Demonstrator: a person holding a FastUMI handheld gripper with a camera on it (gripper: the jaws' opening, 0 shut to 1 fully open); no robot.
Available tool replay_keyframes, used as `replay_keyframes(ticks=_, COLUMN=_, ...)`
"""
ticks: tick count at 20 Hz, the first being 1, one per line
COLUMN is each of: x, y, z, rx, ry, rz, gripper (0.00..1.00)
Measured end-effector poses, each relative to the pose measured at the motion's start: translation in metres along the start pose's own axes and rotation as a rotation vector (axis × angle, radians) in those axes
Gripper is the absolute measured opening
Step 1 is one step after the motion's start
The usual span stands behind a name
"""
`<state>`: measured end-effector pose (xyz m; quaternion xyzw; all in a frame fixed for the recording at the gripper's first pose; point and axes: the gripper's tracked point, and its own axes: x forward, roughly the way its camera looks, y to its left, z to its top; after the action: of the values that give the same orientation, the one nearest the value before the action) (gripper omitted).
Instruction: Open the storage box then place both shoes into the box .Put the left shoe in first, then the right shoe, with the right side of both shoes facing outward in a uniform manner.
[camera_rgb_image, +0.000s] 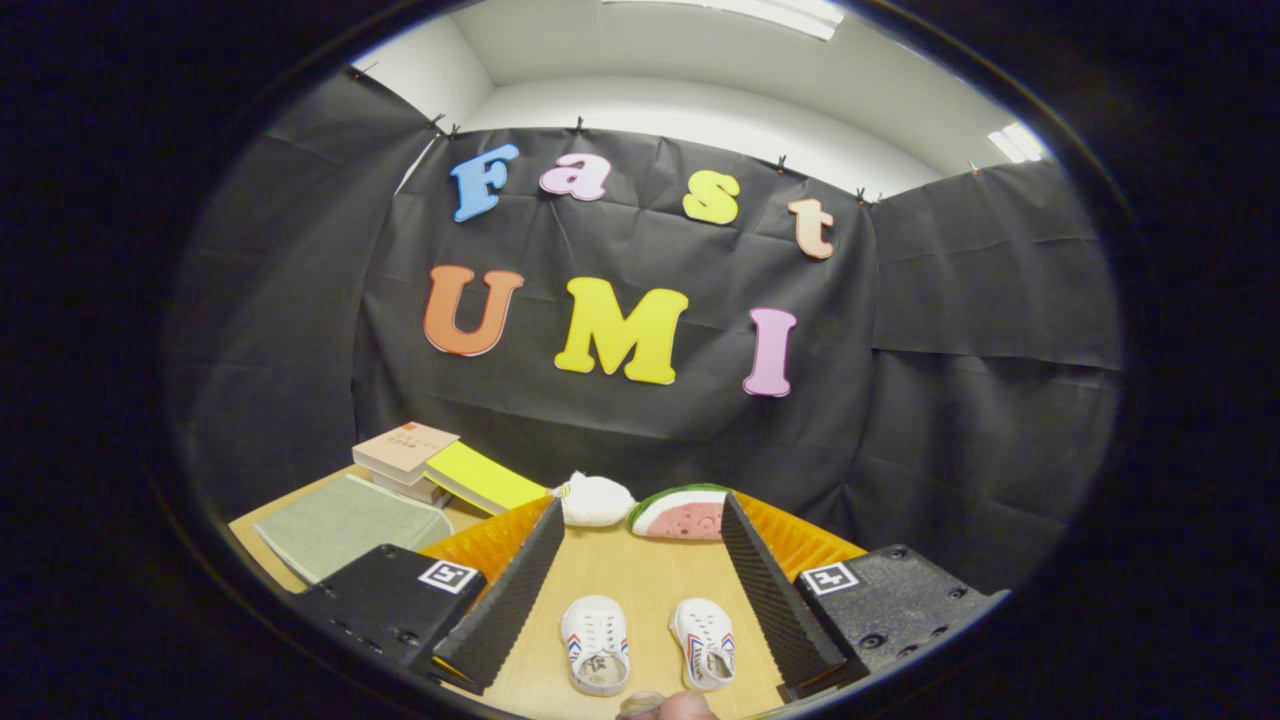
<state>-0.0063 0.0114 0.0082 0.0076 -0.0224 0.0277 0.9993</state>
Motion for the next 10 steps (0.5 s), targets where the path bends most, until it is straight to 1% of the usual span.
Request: replay_keyframes(ticks=10, x=-0.009, y=-0.001, z=0.014, rx=-0.011, ry=-0.043, rz=0.021, gripper=1.0)
